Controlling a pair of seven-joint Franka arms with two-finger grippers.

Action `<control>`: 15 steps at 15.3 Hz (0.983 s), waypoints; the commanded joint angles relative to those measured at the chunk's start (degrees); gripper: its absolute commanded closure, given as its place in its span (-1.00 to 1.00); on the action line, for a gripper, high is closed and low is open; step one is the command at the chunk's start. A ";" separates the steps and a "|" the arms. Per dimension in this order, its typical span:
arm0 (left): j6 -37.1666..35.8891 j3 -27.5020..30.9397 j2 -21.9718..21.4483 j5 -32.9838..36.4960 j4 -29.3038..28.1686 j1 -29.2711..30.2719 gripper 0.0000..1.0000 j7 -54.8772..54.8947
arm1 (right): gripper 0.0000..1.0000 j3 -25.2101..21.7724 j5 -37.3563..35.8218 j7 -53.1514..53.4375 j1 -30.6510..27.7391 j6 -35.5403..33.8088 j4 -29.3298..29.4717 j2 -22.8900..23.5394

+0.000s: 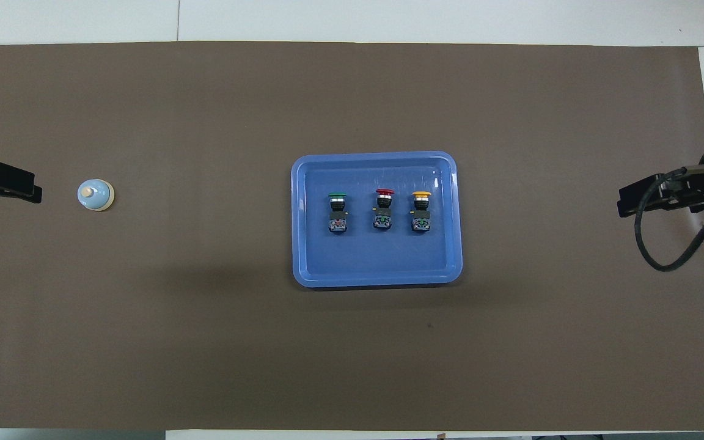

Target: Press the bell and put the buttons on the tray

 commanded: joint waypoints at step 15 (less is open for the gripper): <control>5.56 0.39 0.93 0.31 -2.63 2.10 1.00 -0.51 | -1.00 0.76 -0.32 -1.37 -1.03 -1.01 0.07 -0.58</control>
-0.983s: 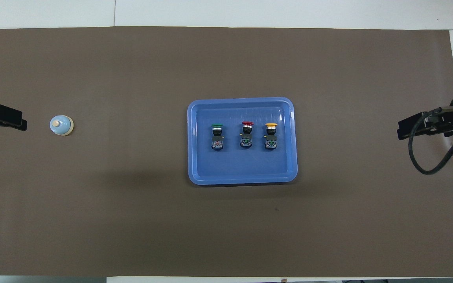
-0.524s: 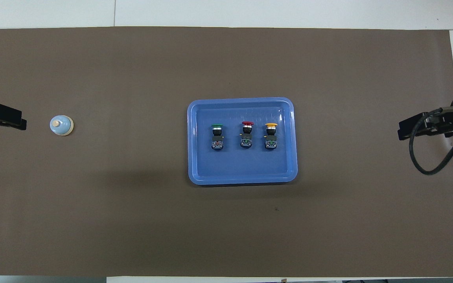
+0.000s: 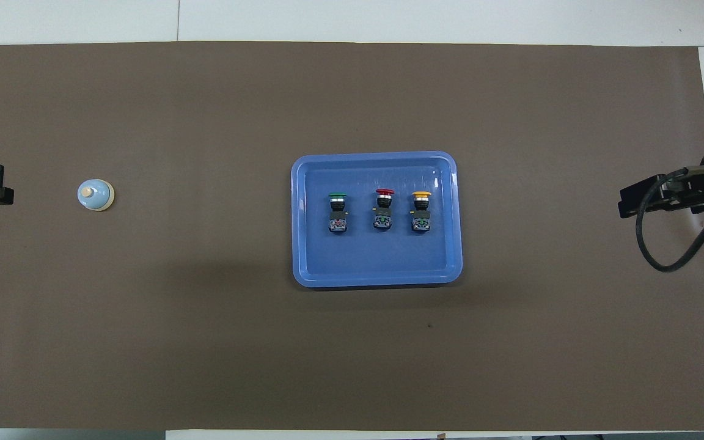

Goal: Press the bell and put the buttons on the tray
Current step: 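Move the left gripper onto the dome bell and press down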

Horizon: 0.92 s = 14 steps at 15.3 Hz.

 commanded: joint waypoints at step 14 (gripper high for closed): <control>34.82 -0.22 13.37 0.31 -19.15 4.26 1.00 4.89 | -1.00 0.73 -0.32 -1.37 -1.04 -0.91 0.05 -0.54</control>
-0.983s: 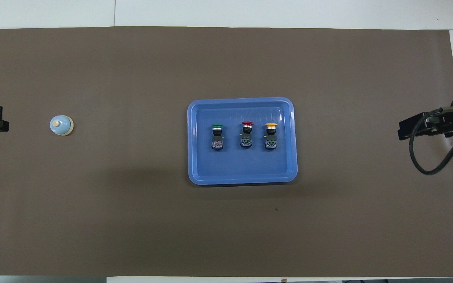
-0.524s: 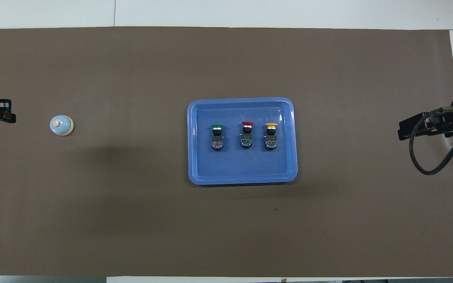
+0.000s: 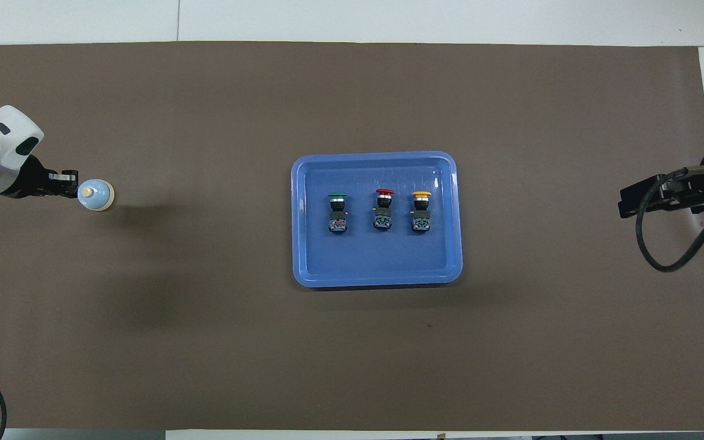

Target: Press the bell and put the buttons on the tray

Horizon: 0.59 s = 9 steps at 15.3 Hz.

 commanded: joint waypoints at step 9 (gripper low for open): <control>6.47 0.23 5.84 0.21 -1.29 0.08 1.00 1.53 | -1.00 0.73 -0.32 -1.37 -1.04 -0.91 -0.03 -0.54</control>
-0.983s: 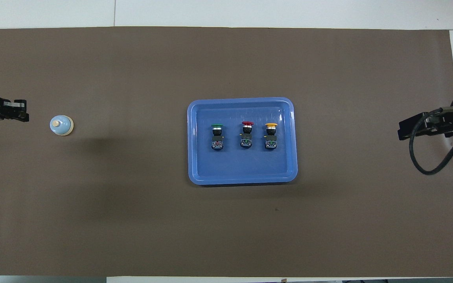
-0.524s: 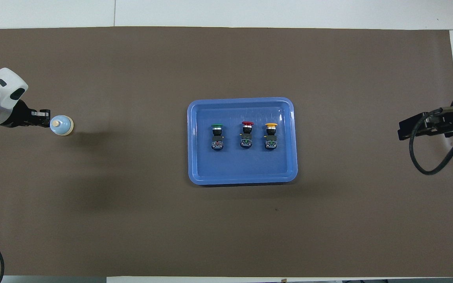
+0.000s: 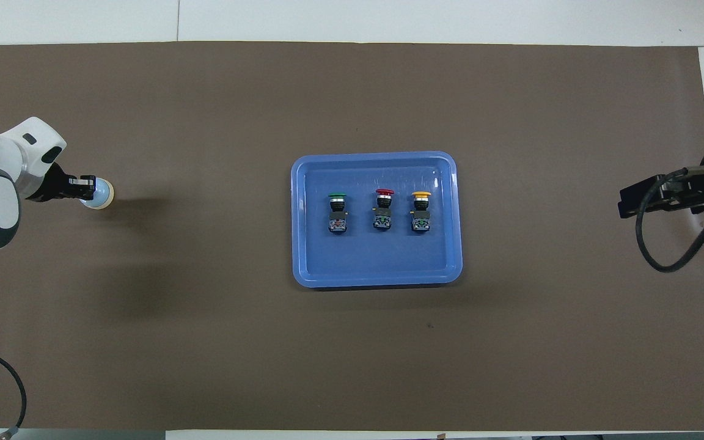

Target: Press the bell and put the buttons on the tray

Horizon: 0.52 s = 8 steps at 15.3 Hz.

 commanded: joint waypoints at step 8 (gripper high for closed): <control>-26.32 0.00 -9.11 0.22 11.70 -4.12 -1.00 -1.47 | -1.00 0.73 -0.32 -1.37 -1.04 -0.91 -0.04 -0.63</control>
